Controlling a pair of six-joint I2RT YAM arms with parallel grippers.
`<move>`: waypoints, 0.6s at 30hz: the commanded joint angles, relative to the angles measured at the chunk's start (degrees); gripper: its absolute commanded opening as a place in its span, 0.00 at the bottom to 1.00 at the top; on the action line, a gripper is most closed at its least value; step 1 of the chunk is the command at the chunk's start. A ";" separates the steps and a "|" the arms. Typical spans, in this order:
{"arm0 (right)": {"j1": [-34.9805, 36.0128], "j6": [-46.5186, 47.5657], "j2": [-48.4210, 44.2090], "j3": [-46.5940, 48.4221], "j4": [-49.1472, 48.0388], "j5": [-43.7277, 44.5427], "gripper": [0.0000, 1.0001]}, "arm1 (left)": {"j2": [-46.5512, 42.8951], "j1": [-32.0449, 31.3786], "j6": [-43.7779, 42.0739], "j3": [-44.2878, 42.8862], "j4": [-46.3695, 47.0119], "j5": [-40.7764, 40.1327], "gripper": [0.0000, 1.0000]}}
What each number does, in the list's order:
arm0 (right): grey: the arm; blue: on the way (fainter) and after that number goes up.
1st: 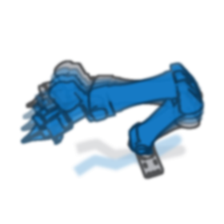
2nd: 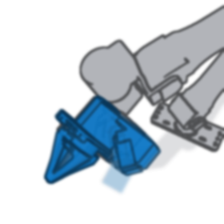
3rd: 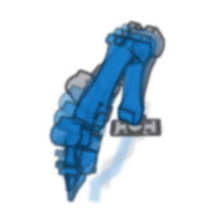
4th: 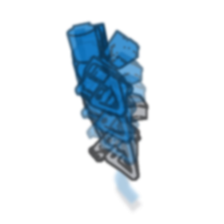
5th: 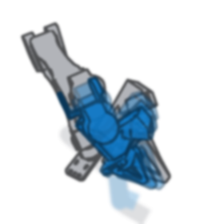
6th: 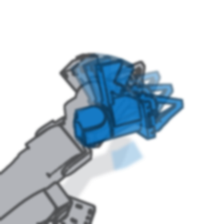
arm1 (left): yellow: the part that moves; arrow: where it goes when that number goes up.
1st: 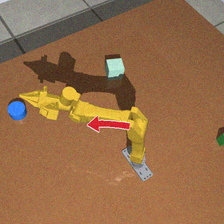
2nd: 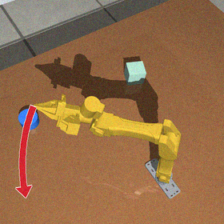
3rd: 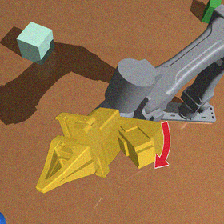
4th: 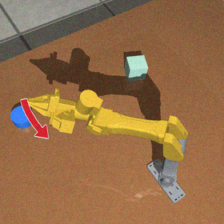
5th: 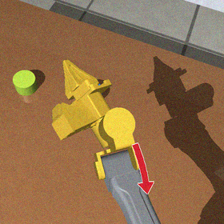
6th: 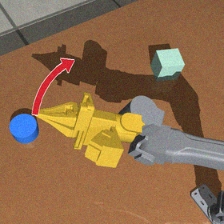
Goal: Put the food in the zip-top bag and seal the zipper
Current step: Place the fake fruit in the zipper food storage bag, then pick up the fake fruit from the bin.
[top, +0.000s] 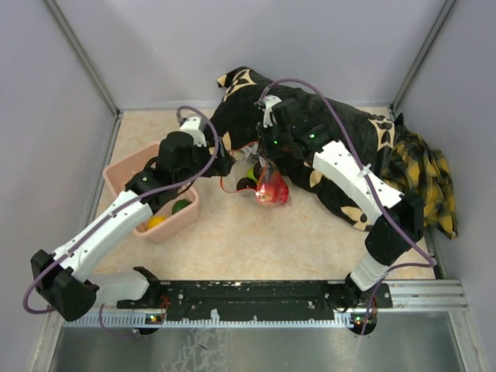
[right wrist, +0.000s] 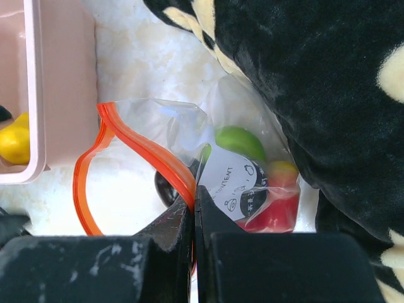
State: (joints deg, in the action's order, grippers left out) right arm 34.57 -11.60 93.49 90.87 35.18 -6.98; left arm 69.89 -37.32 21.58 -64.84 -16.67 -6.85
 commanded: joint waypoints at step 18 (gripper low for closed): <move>-0.44 2.91 4.71 6.93 0.39 -2.03 0.00 | -0.37 27.64 15.89 6.28 -17.46 -0.70 0.88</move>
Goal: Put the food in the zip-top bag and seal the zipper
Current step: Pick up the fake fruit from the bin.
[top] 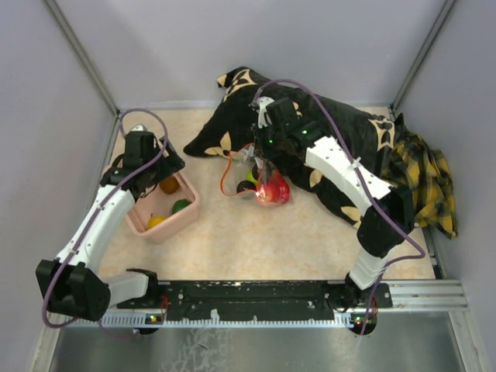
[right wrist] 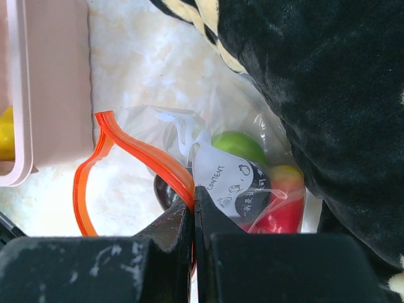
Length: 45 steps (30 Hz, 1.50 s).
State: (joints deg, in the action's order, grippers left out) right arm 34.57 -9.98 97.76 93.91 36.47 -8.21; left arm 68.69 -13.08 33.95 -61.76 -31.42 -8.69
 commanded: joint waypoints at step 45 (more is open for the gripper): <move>-0.47 3.99 5.61 7.51 1.60 0.05 0.00 | 28.54 16.79 2.85 3.74 17.00 2.66 0.79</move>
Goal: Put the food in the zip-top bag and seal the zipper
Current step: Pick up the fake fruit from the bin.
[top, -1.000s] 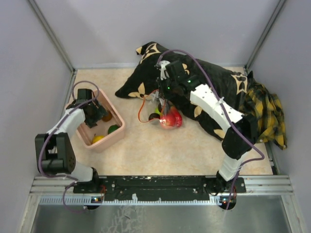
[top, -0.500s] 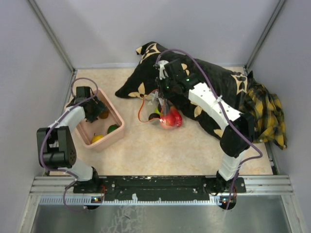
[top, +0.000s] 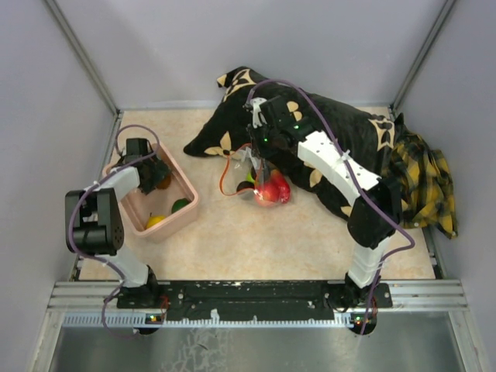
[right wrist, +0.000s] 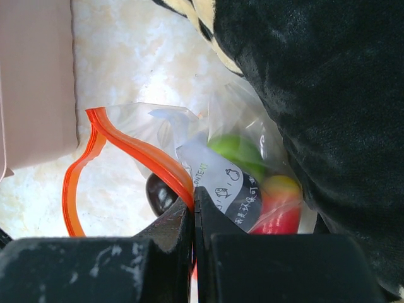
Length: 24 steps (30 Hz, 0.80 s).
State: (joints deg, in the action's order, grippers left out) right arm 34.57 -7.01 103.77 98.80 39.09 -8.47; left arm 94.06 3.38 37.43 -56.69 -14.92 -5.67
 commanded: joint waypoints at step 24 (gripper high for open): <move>-0.45 0.55 -0.71 2.09 -1.54 -0.25 0.00 | -6.44 0.14 -3.88 0.84 -6.20 2.99 0.49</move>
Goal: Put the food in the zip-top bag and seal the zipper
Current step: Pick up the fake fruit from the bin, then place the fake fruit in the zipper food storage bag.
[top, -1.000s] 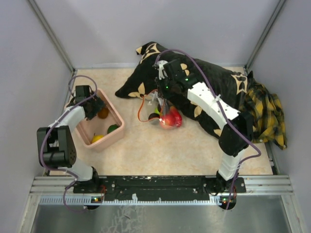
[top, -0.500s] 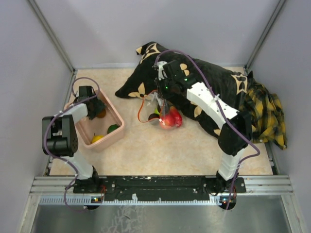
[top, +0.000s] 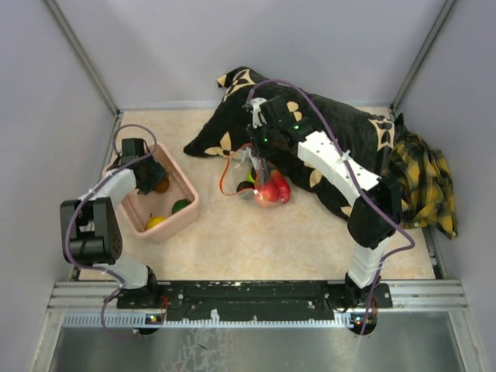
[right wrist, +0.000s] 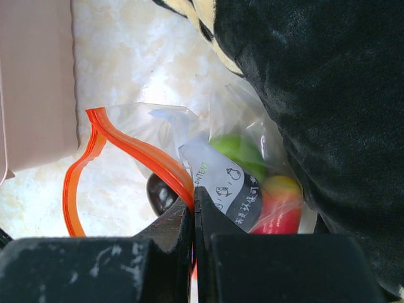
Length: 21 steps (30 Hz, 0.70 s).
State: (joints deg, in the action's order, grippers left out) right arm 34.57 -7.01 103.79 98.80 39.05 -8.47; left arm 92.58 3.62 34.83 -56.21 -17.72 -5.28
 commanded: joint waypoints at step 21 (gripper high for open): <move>-0.40 -0.40 -3.16 0.13 -3.31 -1.65 0.00 | -26.43 -17.95 -11.93 -3.75 1.15 19.68 0.50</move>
State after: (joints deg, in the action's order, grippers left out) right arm 34.57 -7.09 103.77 98.67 38.76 -8.99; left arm 67.72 -8.69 26.28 -57.54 -22.02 8.93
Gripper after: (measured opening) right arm 0.006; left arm 0.661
